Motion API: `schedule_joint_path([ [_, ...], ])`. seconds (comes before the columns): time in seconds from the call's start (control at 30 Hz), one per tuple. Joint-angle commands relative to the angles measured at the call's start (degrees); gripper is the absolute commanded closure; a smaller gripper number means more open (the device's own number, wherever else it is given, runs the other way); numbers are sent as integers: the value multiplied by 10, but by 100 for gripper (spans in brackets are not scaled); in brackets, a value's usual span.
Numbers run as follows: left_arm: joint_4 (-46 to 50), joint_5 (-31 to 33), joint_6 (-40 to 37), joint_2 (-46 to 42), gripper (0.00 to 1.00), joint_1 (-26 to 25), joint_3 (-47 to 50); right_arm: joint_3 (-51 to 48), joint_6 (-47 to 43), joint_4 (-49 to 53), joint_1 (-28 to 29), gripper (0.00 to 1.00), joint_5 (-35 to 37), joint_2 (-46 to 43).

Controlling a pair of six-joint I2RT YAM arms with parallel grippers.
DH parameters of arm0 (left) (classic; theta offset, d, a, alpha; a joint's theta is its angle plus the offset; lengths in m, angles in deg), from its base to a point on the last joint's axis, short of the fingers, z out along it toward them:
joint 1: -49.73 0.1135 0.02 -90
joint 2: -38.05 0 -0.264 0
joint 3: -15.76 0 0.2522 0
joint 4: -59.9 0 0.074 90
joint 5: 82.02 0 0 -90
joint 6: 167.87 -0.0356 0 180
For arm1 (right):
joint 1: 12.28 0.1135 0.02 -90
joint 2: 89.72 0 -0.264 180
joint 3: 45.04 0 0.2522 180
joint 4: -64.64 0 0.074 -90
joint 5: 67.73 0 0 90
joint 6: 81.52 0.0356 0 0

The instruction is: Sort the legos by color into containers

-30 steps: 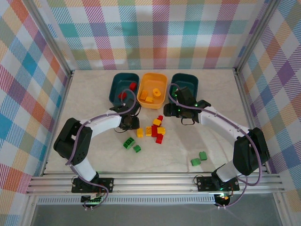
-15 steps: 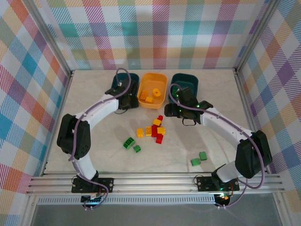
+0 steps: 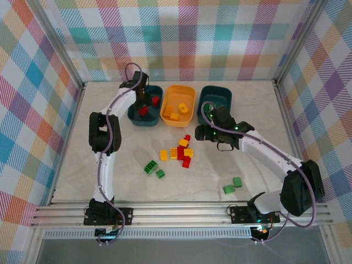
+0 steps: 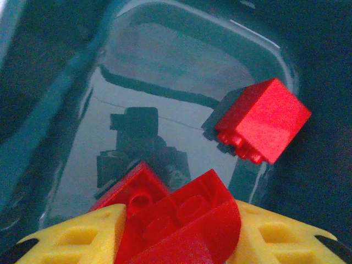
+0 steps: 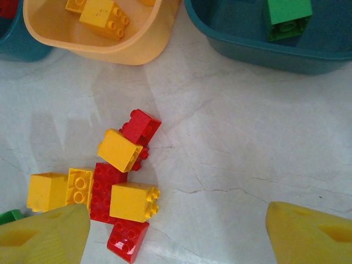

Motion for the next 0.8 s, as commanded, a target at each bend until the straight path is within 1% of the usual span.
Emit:
schedule_joint_path([
  [0.0, 62, -25, -20, 22, 43, 2, -68, -9, 0, 42, -5, 15, 12, -32],
  [0.13, 60, -38, -22, 3, 34, 2, -76, -22, 24, 92, -5, 13, 41, -64],
  [0.2, 57, -47, -18, -21, 32, 2, -67, -27, 56, 130, -6, 10, 70, -81],
  [0.3, 32, -61, 2, -88, 30, 1, -8, -40, 120, 196, -15, 8, 104, -108],
  [0.37, -21, -78, 36, -168, 28, -3, 93, -60, 164, 237, -25, 3, 108, -128],
  [0.43, -93, -97, 72, -247, 27, -16, 212, -86, 211, 257, -46, 3, 83, -145],
  [0.5, -143, -102, 102, -313, 26, -35, 316, -123, 256, 262, -70, 4, 40, -164],
  [0.57, -178, -109, 125, -370, 25, -56, 408, -161, 297, 261, -79, 7, 19, -183],
  [0.67, -195, -123, 145, -427, 26, -82, 499, -190, 335, 285, -79, 9, 22, -197],
  [0.77, -200, -128, 156, -483, 26, -105, 567, -207, 360, 312, -79, 8, 35, -198],
])
